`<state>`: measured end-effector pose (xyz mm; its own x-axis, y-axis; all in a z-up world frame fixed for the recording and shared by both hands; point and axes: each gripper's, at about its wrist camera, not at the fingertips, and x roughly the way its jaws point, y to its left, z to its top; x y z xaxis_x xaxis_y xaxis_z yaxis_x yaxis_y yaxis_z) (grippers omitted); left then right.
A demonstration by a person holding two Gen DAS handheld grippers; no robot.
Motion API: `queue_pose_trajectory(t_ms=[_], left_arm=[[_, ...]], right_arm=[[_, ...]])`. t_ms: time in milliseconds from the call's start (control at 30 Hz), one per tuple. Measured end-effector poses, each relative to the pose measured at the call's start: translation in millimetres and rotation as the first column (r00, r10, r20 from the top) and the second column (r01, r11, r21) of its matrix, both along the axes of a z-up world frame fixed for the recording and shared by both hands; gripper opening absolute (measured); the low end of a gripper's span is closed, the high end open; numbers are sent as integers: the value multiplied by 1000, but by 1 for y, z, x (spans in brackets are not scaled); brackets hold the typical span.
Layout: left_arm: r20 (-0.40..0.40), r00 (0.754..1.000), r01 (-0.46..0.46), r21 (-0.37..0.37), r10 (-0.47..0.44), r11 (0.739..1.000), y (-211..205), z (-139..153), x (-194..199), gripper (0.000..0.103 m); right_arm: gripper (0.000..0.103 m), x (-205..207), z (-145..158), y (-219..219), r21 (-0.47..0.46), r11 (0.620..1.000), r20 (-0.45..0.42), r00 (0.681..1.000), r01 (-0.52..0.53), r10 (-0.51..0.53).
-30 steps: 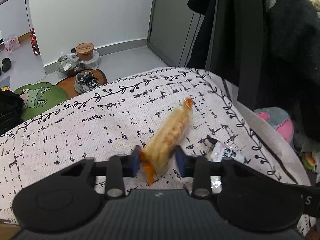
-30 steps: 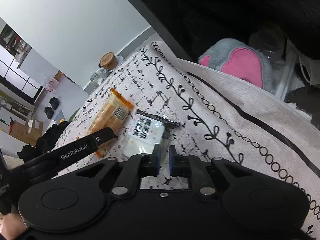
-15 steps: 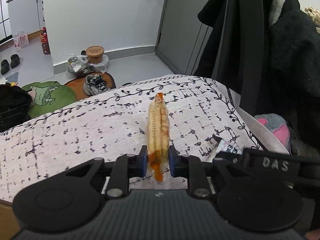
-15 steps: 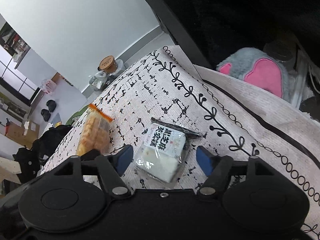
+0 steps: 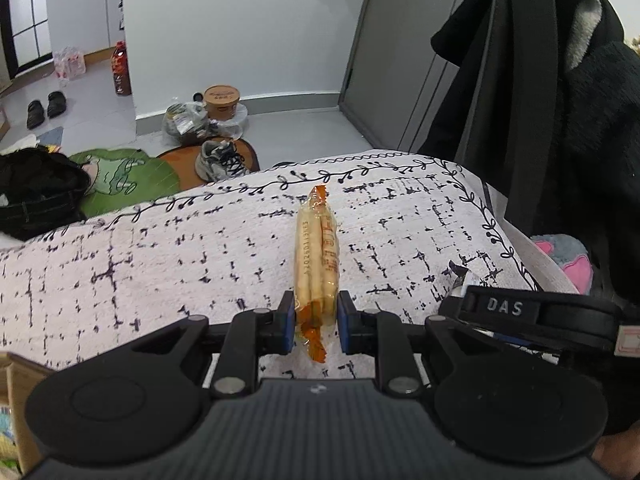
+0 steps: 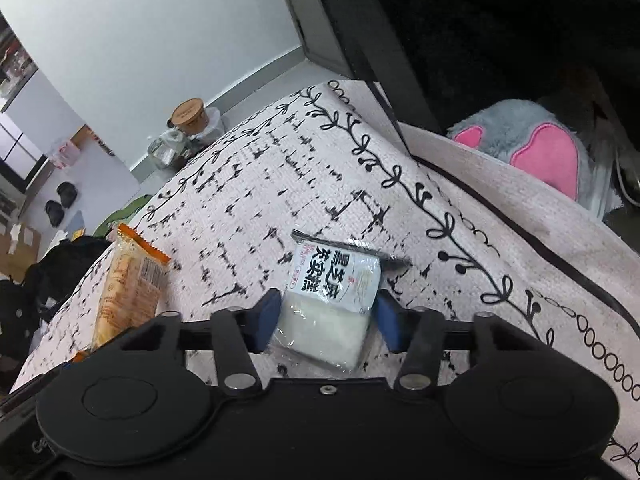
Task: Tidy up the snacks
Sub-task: 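Grasp the orange biscuit bar with the left tool while the right tool grasps the white pack, then carry the biscuit bar and white pack over the cardboard box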
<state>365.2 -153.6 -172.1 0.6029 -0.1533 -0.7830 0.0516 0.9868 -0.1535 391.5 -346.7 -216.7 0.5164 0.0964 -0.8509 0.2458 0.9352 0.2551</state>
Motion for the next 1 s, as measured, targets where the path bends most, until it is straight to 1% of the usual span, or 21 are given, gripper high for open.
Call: queue_pose_trajectory(t_ms=[167, 533, 767, 1000], left_arm=[[5, 1000, -2, -3, 2, 1000, 2, 6, -9, 20], [44, 999, 15, -15, -14, 1000, 8, 33, -39, 20], [75, 997, 5, -17, -4, 1000, 23, 53, -61, 20], [107, 994, -29, -27, 32, 999, 47, 72, -82, 20]], right_arm=[[46, -12, 9, -1, -15, 1000, 9, 1000, 1, -1], [45, -55, 27, 2, 32, 999, 42, 999, 3, -5], [45, -77, 43, 14, 58, 998, 79, 997, -27, 22], [45, -92, 59, 32, 73, 995, 116, 991, -74, 65]])
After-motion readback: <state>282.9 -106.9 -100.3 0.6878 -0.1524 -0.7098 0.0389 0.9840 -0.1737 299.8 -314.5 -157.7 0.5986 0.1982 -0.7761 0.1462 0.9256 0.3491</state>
